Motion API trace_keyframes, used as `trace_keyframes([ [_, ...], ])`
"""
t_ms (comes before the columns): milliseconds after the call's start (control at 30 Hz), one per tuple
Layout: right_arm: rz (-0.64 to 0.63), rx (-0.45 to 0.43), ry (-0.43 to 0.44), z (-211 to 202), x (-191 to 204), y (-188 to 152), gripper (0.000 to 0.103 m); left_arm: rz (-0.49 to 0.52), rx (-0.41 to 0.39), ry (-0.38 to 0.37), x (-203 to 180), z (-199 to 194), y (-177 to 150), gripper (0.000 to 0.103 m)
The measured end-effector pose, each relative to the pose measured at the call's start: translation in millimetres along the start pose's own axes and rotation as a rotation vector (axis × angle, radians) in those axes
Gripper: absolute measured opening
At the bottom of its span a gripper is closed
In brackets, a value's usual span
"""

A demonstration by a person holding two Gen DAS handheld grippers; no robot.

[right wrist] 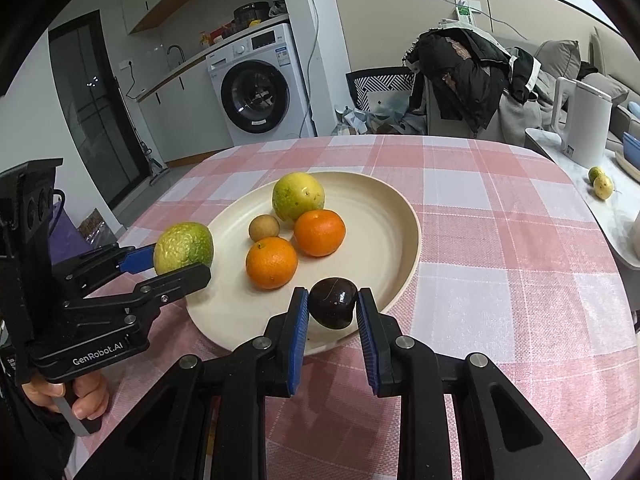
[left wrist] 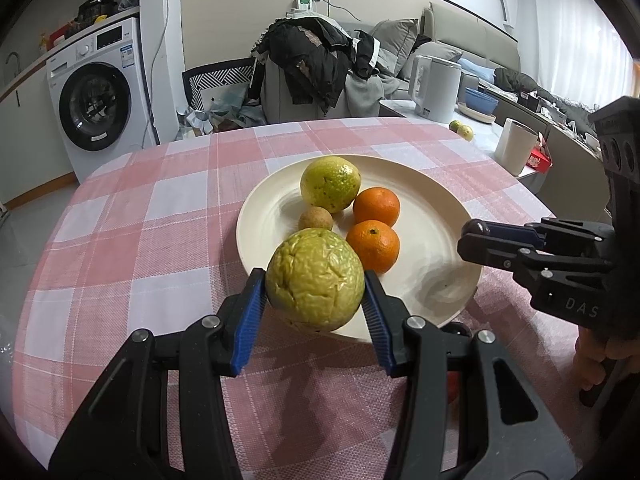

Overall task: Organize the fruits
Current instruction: 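Lift the pomelo and plum and carry both over the cream plate, then open both tools to drop the pomelo and plum onto the plate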

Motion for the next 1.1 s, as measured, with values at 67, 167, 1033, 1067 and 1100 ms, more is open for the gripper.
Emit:
trace_keyframes([
  [67,-0.005,-0.002,-0.006,0.1,0.5,0.0,0.025,0.003,0.000,0.002,-0.2,-0.7,0.1,0.045],
  [167,-0.011,-0.004,-0.010,0.5,1.1,-0.1,0.025,0.003,0.001,0.002,-0.7,-0.9,-0.1,0.045],
  [1033,0.009,-0.032,-0.041,-13.0,-5.0,-2.0,0.070,-0.007,-0.035,0.016,-1.7,-23.6,-0.9,0.063],
  [1067,0.009,-0.038,-0.038,-15.9,-4.9,-2.2,0.074,-0.007,-0.040,0.018,-2.2,-28.2,-1.3,0.071],
  [1100,0.009,-0.043,-0.037,-18.8,-4.7,-2.5,0.081,-0.008,-0.049,0.019,-2.9,-33.5,-1.8,0.076],
])
Point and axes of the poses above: each gripper's, at about its wrist camera, not at the fingertips, and z roughly the way its jaws point, x to its left, y to its top, the point moved 10 cm from there along z, roughly the way its jaws point, and after that the axes turned 15 degrees about -y, right-handed, at the moved point
